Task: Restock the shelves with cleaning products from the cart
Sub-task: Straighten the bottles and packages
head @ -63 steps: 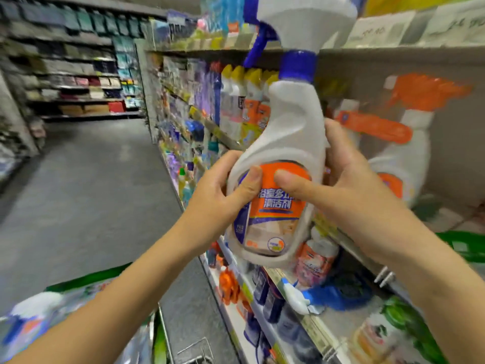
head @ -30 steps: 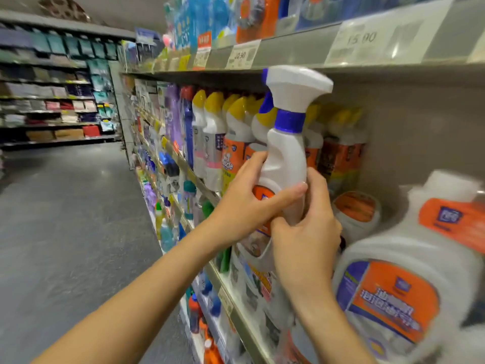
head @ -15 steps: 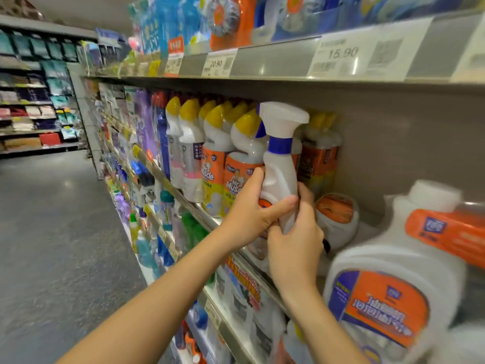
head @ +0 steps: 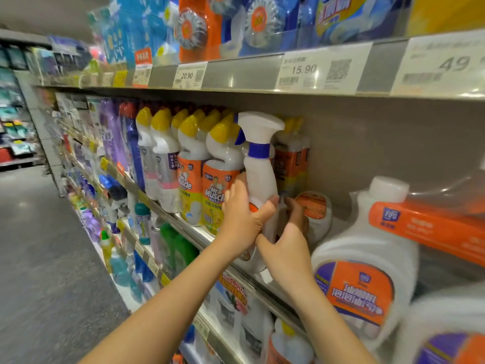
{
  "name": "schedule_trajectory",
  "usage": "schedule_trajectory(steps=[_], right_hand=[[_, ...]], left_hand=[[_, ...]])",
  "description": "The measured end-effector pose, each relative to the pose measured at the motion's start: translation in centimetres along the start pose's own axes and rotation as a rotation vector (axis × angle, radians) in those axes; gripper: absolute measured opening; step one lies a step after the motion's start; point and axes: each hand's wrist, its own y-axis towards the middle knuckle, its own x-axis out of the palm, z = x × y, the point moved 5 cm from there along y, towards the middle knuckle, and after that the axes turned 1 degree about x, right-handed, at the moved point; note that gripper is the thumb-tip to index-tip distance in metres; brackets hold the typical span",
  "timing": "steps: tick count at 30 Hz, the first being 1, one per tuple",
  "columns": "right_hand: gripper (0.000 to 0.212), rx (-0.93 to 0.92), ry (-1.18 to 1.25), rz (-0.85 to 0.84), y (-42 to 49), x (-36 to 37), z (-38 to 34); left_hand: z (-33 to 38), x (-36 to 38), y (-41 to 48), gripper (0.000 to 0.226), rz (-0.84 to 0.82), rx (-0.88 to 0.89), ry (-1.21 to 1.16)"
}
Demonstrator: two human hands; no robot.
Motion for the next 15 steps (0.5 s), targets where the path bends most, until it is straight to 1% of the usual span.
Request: schedule_trajectory(steps=[2,4,6,9,11,14,15], right_hand=[[0.085,0.014,-0.025,0.022,0.1,-0.1,0.2],[0.088,0.063,-0.021,0.003,0.2,-0.3,0.7],[0.082,0.121,-0.019,-0.001,0.6,-0.9,1.3],[0.075,0.206,-0.106,0.068,1.8,-2.8,2.5],[0.079,0.271,-0.184,0.064,2.4,-3.9,3.3],[0.083,0.289,-0.239,0.027,2.8,-4.7,4.3],[0.083,0.286,-0.258,0.011,2.9,-4.9,4.5]], left_hand=[[0.2,0.0,-0.1,0.079,0.028,0.011,0.007],[0.3,0.0,0.0,0.084,0.031,0.021,0.001],[0.3,0.1,0.0,0.086,0.027,0.027,-0.017],[-0.1,0.4,0.3,0.087,0.016,0.033,-0.033],[-0.3,0.9,0.5,0.079,0.005,0.017,-0.048],[-0.4,1.6,0.9,0.049,0.026,0.031,-0.12],[-0.3,1.8,1.0,0.047,0.034,0.047,-0.137]])
